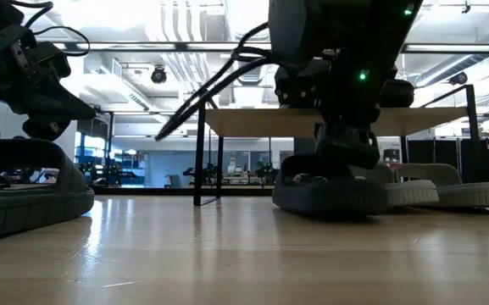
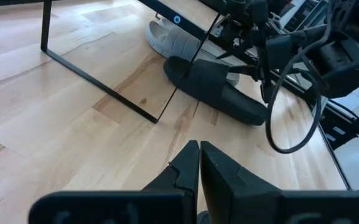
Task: Pick and place slides into the shelf
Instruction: Put the black slide under the shelf
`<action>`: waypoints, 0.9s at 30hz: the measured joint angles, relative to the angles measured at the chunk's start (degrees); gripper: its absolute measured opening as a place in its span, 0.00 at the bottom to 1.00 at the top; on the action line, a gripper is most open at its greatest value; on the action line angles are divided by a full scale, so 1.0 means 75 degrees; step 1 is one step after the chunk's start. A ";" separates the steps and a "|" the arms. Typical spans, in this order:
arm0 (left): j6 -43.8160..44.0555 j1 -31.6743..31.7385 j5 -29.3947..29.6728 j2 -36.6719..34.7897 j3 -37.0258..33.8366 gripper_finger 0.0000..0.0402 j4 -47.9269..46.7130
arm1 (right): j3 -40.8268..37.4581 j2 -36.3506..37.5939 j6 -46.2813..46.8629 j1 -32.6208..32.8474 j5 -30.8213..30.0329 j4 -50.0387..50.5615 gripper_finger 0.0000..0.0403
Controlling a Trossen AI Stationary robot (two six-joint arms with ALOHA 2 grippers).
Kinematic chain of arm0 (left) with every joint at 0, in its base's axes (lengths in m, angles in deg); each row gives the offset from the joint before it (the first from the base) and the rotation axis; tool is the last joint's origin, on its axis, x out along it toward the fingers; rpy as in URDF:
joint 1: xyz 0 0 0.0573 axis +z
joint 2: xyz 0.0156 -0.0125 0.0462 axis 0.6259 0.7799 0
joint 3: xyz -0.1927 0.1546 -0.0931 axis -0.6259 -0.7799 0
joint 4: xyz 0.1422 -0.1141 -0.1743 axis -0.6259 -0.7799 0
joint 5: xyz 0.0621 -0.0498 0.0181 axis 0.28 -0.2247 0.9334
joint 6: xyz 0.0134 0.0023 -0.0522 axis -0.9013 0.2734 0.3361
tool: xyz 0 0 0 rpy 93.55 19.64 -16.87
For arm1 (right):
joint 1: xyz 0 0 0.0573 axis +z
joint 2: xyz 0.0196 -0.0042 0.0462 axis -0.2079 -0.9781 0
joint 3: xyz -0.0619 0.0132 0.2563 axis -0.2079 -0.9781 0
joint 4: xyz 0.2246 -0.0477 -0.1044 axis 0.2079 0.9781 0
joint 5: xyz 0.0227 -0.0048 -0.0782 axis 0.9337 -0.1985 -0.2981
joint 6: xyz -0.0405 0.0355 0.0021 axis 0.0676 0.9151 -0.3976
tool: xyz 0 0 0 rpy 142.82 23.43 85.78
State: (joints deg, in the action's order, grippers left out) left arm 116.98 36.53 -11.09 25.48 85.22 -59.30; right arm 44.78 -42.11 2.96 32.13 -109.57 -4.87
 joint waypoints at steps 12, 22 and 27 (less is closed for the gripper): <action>0.0001 0.0000 0.0000 0.0000 -0.0002 0.00 0.0002 | 0.0294 0.0218 0.0024 0.0219 0.1073 0.0295 0.43; 0.0001 -0.0002 0.0000 0.0000 -0.0002 0.00 0.0000 | 0.1668 0.0271 -0.0608 0.1131 0.2535 -0.0591 0.44; 0.0000 -0.0002 0.0000 0.0000 -0.0002 0.00 0.0000 | 0.2195 0.0271 -0.2864 0.1353 0.2522 -0.3232 0.44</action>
State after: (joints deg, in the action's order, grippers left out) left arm 116.98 36.51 -11.09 25.48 85.20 -59.30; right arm 61.24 -40.08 -18.53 42.28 -90.65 -29.11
